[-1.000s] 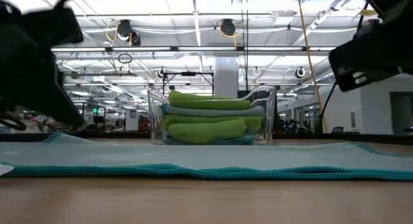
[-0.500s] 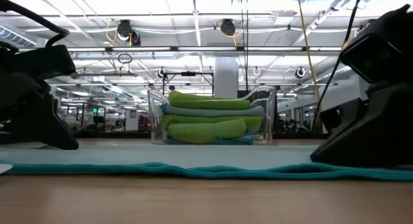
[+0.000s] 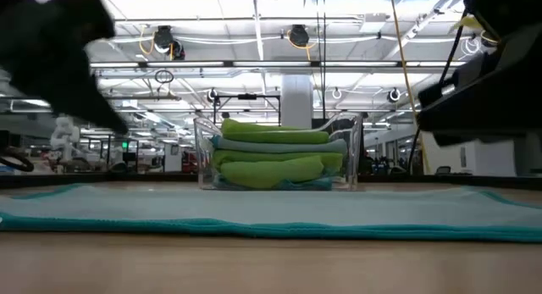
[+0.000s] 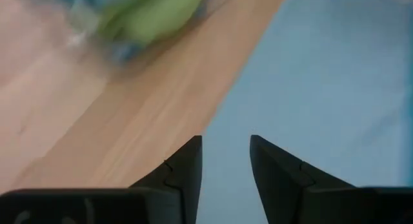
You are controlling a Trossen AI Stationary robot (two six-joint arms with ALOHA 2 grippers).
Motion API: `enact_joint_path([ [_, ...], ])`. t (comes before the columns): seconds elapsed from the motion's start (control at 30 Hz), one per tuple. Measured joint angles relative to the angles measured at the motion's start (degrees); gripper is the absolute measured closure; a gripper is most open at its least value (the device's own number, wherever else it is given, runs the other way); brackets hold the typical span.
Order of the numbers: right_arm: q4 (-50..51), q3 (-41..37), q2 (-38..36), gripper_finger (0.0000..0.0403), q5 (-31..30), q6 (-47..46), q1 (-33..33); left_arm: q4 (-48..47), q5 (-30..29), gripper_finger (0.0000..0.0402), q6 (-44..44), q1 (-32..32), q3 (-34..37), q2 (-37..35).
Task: Fold microfiber towels
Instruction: Fold the blue microfiber cloth
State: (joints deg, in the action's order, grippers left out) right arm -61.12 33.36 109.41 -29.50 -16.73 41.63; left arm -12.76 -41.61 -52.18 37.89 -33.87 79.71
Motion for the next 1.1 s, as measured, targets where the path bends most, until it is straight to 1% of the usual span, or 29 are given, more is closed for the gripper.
enact_joint_path([
  [0.03,2.2,-0.4,-2.0,0.0401,-0.1,1.3,0.0,1.1,0.2,0.0271,1.9,-0.7,-1.4,-0.2],
  [0.13,10.9,-1.7,-9.2,0.0401,-0.2,3.1,0.0,2.3,3.5,0.0273,9.3,-3.1,-7.5,1.1],
  [0.2,19.3,-3.0,-14.5,0.0401,-0.3,2.5,0.0,3.0,6.1,0.0280,14.2,-4.8,-13.0,4.9],
  [0.3,31.4,-5.5,-23.2,0.0401,-0.3,-0.6,0.6,2.4,7.0,0.0295,21.9,-5.6,-21.6,10.8],
  [0.33,34.6,-6.2,-26.1,0.0401,-0.3,-1.8,1.0,3.0,7.3,0.0300,24.0,-5.9,-24.9,13.1],
  [0.43,44.4,-9.0,-34.9,0.0401,-0.3,-4.7,2.3,0.9,7.5,0.0306,29.0,-6.9,-33.5,19.9],
  [0.53,53.0,-11.4,-43.6,0.0401,-0.4,-7.6,3.3,0.1,9.5,0.0297,30.8,-8.3,-42.3,26.8],
  [0.63,60.1,-13.7,-51.6,0.0401,-0.4,-10.4,3.9,0.2,11.3,0.0269,32.6,-9.5,-50.7,33.7],
  [0.73,62.7,-16.5,-57.9,0.0401,-0.5,-12.4,3.9,0.2,14.1,0.0233,36.1,-10.4,-58.3,40.8],
  [0.83,61.0,-20.2,-61.7,0.0401,-0.7,-14.1,3.9,0.5,16.4,0.0200,40.1,-11.1,-65.7,47.2],
  [0.97,56.3,-24.9,-63.7,0.0401,-0.5,-16.4,3.9,1.1,19.6,0.0173,43.4,-11.6,-74.1,54.5],
  [1.1,51.9,-27.8,-63.8,0.0401,-0.6,-16.7,3.9,0.4,20.8,0.0166,44.5,-11.9,-80.6,60.4],
])
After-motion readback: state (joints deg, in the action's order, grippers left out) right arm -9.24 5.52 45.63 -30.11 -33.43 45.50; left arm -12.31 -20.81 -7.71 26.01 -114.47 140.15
